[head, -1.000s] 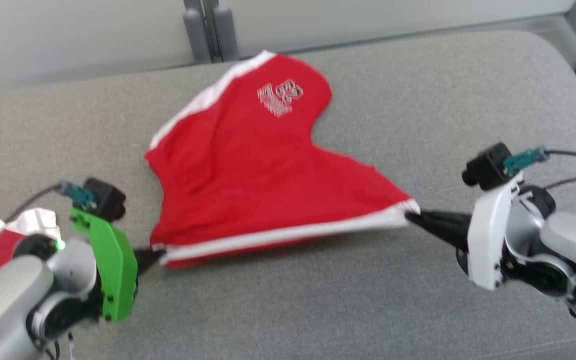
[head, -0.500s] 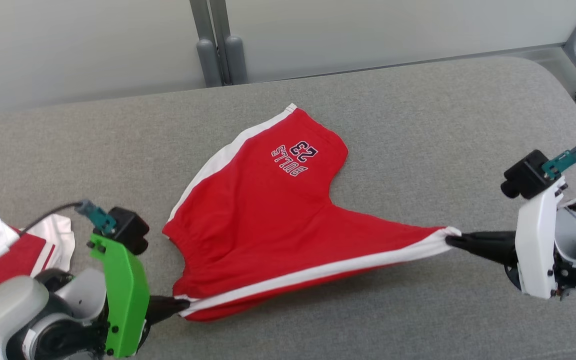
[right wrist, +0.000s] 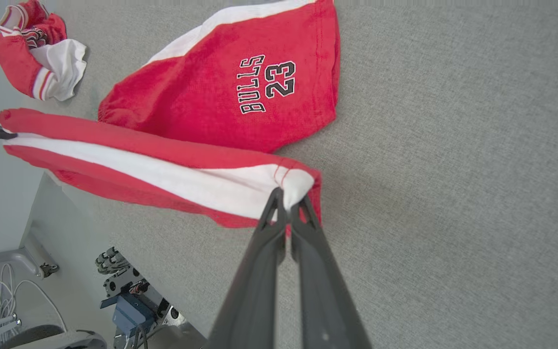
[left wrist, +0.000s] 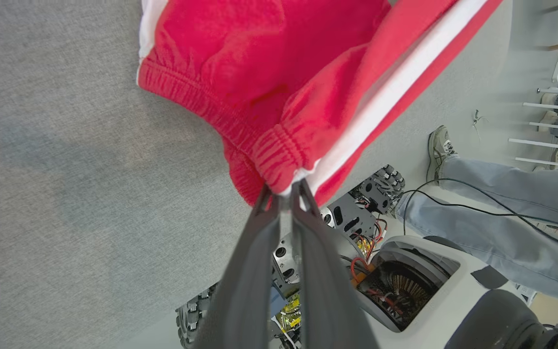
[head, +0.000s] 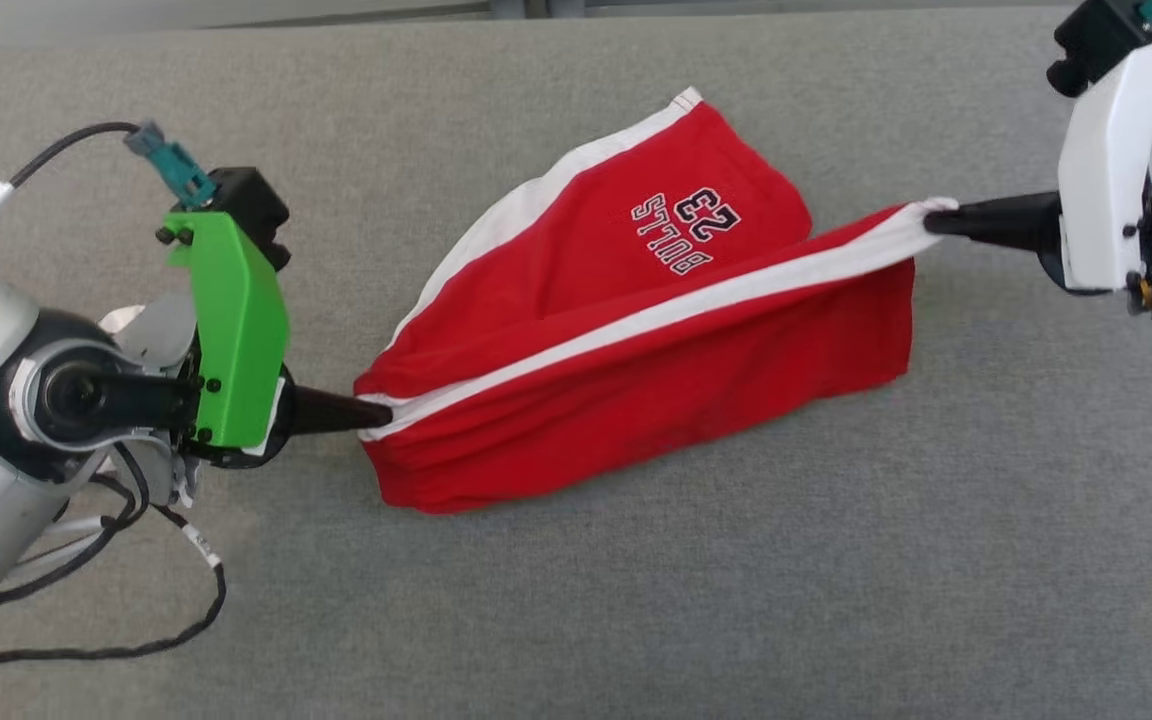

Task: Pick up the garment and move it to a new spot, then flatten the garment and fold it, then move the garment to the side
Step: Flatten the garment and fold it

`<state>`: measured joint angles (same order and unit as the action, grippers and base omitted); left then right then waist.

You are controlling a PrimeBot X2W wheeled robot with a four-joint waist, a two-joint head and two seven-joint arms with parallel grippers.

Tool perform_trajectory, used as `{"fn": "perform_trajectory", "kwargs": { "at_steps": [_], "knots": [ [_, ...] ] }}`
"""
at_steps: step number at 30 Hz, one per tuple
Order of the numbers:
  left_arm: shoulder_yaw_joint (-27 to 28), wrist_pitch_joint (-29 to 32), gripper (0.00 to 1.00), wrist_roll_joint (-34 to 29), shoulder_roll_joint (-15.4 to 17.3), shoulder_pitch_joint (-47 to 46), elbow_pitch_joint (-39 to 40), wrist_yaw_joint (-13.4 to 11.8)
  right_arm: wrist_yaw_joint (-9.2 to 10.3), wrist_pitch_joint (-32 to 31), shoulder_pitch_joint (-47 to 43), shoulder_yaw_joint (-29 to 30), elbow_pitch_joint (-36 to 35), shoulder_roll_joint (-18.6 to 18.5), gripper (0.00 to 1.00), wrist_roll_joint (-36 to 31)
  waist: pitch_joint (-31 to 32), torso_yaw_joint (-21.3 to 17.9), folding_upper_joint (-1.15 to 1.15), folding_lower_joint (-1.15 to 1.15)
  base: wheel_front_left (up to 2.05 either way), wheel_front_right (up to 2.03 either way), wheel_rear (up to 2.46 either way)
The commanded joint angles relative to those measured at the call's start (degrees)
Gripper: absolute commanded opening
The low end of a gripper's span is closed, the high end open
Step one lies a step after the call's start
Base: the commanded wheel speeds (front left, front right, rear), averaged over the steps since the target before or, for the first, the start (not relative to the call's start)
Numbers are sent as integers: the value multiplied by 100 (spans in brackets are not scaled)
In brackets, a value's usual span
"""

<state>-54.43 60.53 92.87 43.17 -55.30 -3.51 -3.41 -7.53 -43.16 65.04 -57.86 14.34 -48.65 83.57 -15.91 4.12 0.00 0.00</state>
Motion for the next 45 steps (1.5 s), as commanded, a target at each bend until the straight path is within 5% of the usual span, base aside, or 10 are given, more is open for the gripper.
{"fn": "perform_trajectory", "kwargs": {
  "at_steps": [1, 19, 20, 21, 22, 23, 34, 41, 45],
  "knots": [
    [34, 46, 0, 26, -83, -183, -110, -36, 8, -103, 213, 61, 199, 89, 0, -47, -582, 510, 0, 0, 0, 0, 0],
    [361, -120, 0, 12, -1137, -1202, -1412, 340, 4, -650, 1922, 479, 2665, 1482, 0, -715, -1428, 1096, 0, 0, 0, 0, 0],
    [364, -153, 0, -18, -1157, -1222, -1468, 350, 4, -621, 1947, 484, 2742, 1526, 16, -751, -1430, 1099, 0, 0, 0, 0, 0],
    [359, -162, 39, -48, -1189, -1233, -1528, 380, 4, -556, 1977, 502, 2816, 1580, 46, -793, -1425, 1098, 0, 0, 0, 0, 0],
    [348, -194, 89, -83, -1218, -1242, -1580, 406, 5, -488, 1980, 527, 2881, 1642, 100, -811, -1413, 1093, 0, 0, 0, 0, 0],
    [346, -240, 100, -129, -1232, -1251, -1628, 425, 4, -413, 1965, 545, 2905, 1688, 100, -831, -1393, 1085, 0, 0, 0, 0, 0],
    [530, -1298, 100, -671, -1058, -1008, -1803, 876, 4, 1043, 1212, 670, 2022, 1694, 100, -876, -768, 846, 0, 0, 0, 0, 0],
    [777, -3262, 100, -1585, -834, -506, -1626, 1012, 4, 3118, 465, 651, 1327, 1502, 100, -1415, -305, 696, 0, 0, 0, 0, 0],
    [961, -4916, 100, -2280, -824, 161, -1349, 708, 4, 4154, -85, 589, 1413, 1495, 100, -1690, -91, 716, 0, 0, 0, 0, 0]
  ]
}}
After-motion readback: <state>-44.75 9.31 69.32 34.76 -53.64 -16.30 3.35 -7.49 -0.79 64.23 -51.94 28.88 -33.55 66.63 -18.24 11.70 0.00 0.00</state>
